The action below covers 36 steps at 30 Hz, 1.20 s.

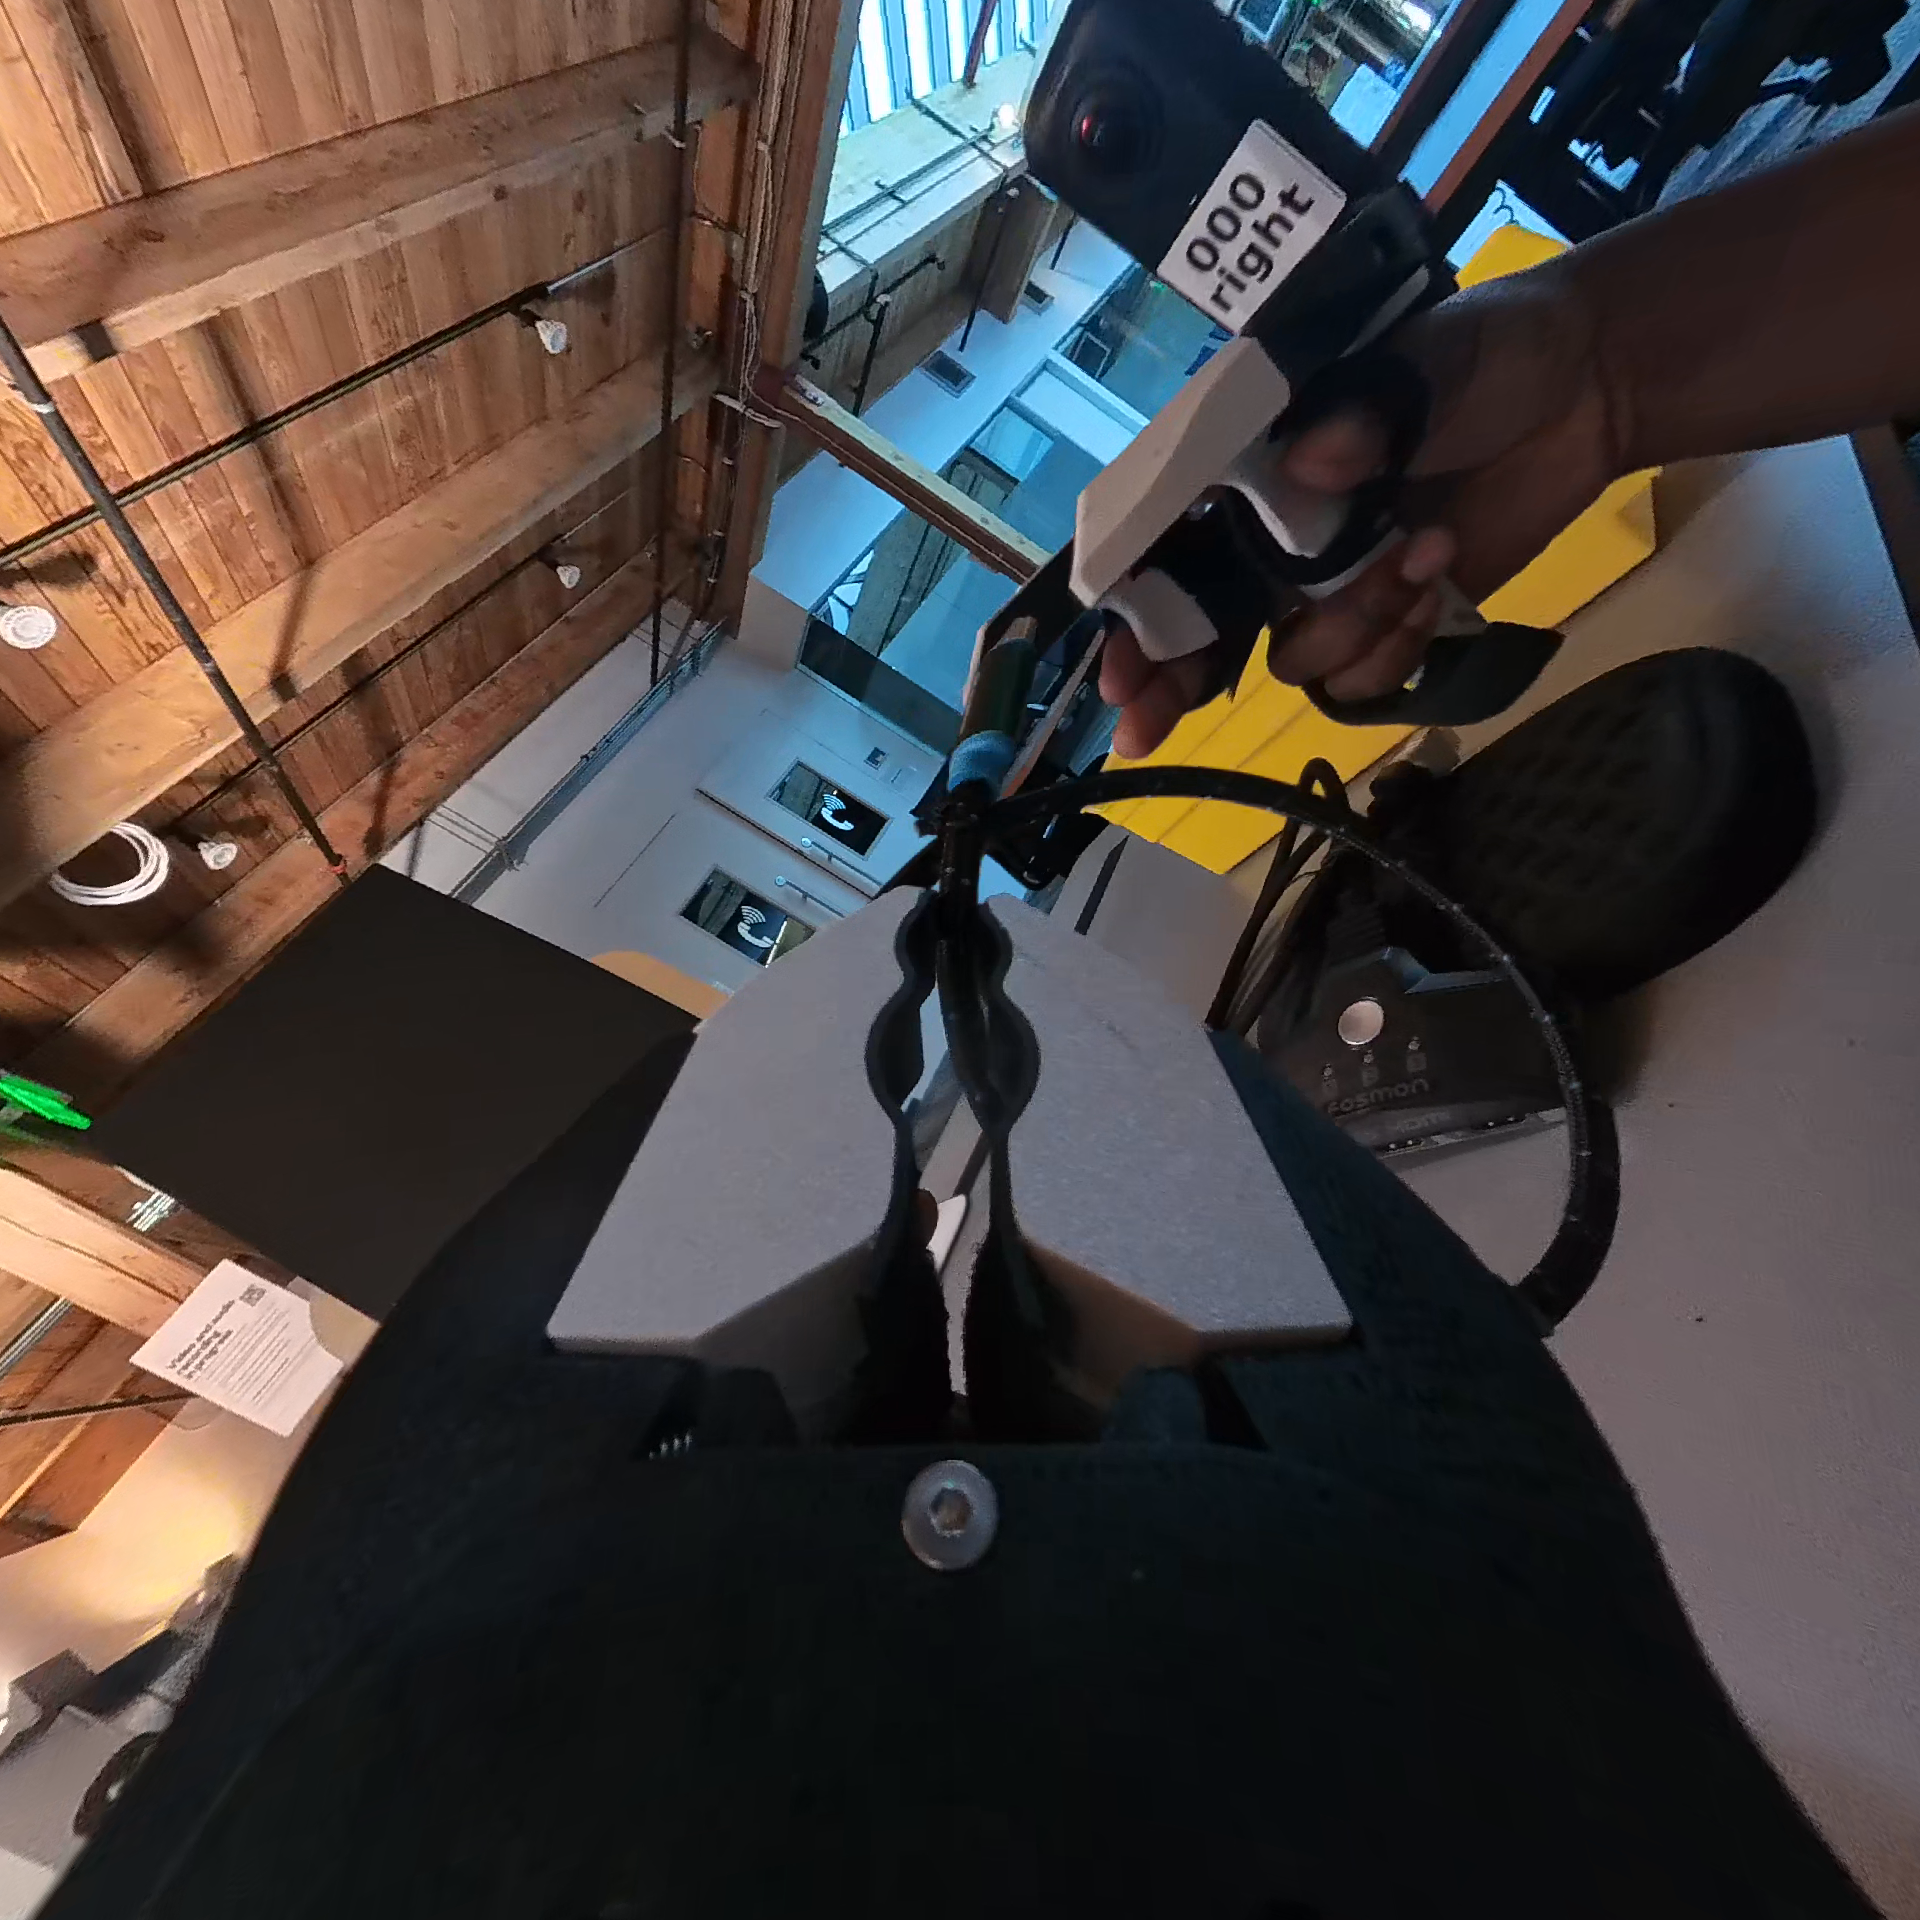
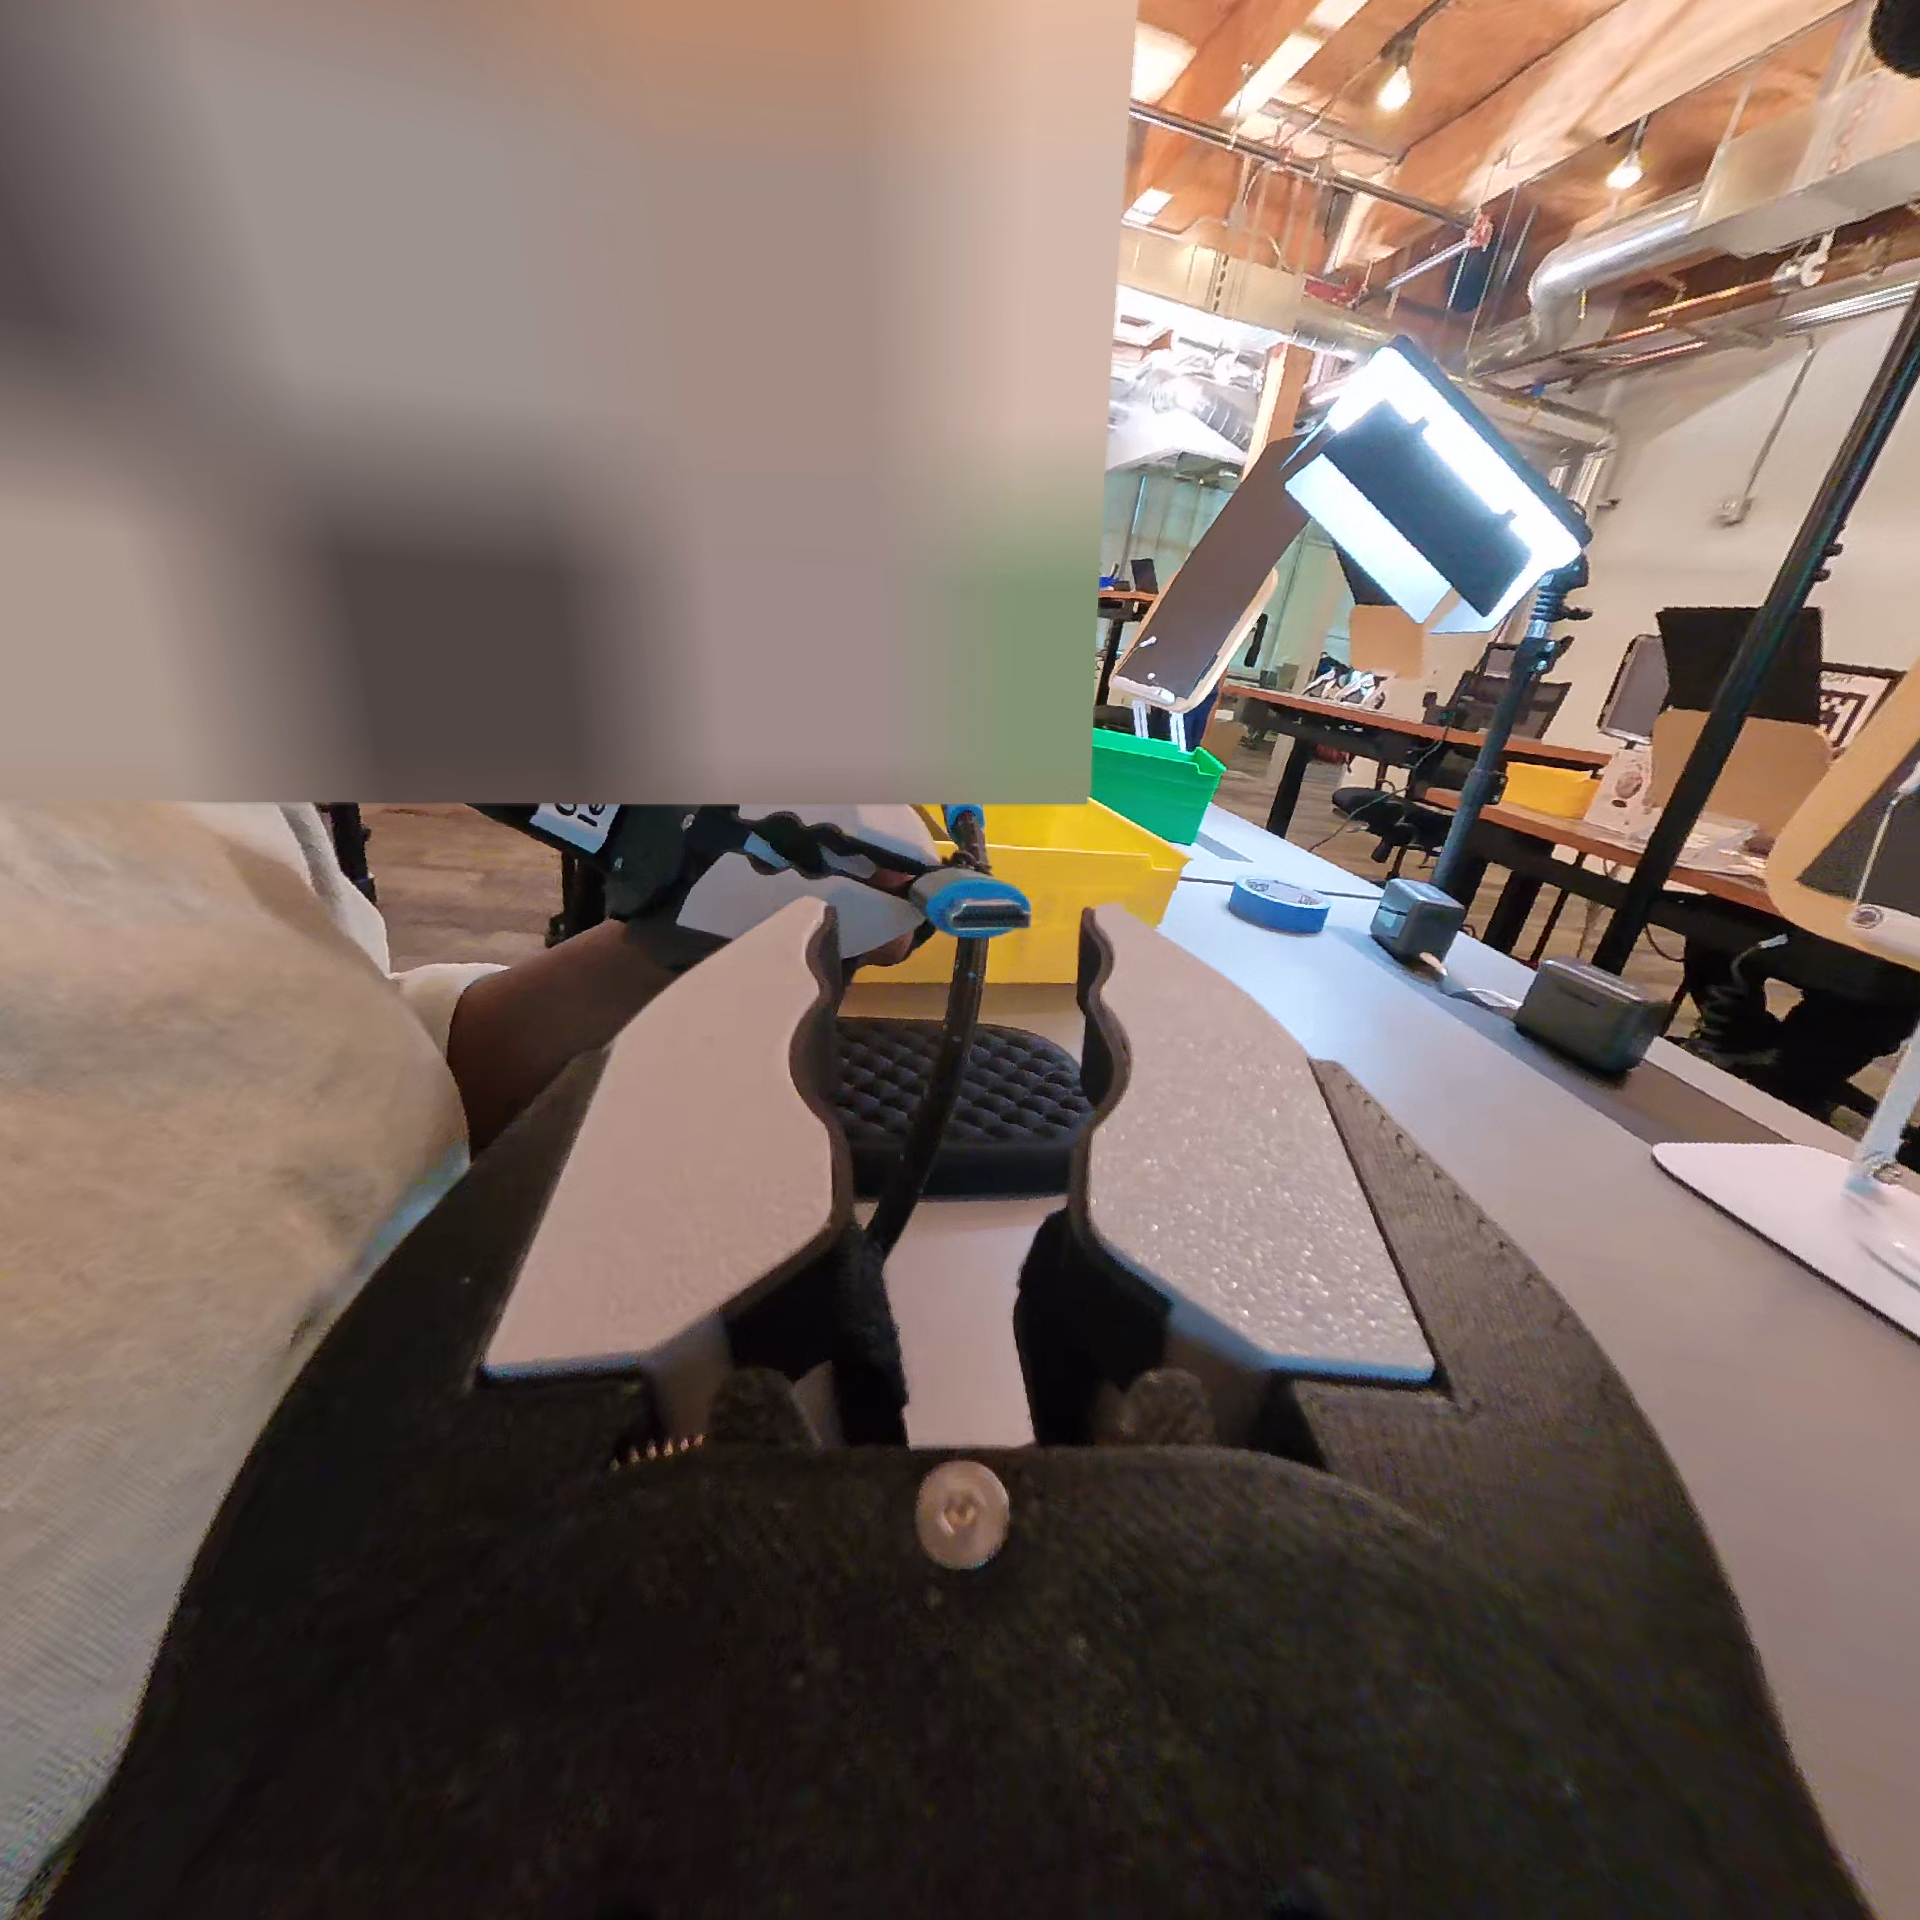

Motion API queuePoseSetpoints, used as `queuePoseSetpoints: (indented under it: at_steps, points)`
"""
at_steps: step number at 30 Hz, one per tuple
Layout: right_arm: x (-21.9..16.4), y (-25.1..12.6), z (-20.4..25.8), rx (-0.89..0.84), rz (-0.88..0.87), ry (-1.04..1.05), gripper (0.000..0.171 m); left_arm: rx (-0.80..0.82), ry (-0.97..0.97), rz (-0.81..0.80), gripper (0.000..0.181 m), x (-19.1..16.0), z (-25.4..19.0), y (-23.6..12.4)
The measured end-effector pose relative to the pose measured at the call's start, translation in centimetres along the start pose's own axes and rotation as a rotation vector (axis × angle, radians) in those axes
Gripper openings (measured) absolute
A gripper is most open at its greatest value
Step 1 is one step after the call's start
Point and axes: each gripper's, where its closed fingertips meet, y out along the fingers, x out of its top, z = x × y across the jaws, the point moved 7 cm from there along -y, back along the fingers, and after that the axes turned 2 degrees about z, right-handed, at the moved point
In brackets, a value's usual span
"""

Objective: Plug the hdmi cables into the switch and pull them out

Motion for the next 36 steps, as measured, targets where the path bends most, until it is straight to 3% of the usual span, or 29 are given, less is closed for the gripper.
queuePoseSetpoints:
  at_steps: [9, 13, 15, 20, 28, 33, 36]
  points:
    - [-0.4, 0.8, 0.5, 0.004, 0.041, -0.058, 0.043, -0.04, 0.005, 0.0, 0.007, 0.1, -0.5, 0.3]
    - [-0.4, 0.8, 0.5, -0.019, 0.041, -0.099, 0.022, -0.054, 0.006, -0.001, 0.007, 0.1, -0.8, 0.4]
    - [-0.3, 0.8, 0.6, -0.017, 0.041, -0.12, 0.021, -0.051, -0.001, -0.005, 0.007, 0.1, -0.8, 0.4]
    - [-0.1, 0.7, 0.7, -0.05, 0.049, -0.193, 0.022, 0.013, -0.027, 0.0, 0.022, -0.1, -0.4, 0.6]
    - [-0.3, 0.5, 0.0, -0.166, 0.079, -0.25, 0.021, 0.107, -0.096, -0.067, 0.025, 0.7, 0.6, 0.4]
    - [-0.3, 0.6, 0.5, -0.098, 0.052, -0.246, 0.021, -0.067, -0.233, -0.034, 0.034, 0.4, -1.0, 1.9]
    - [-0.1, 0.7, 1.1, -0.029, 0.011, -0.242, 0.02, -0.199, -0.198, 0.057, 0.036, -0.2, -2.7, 2.5]
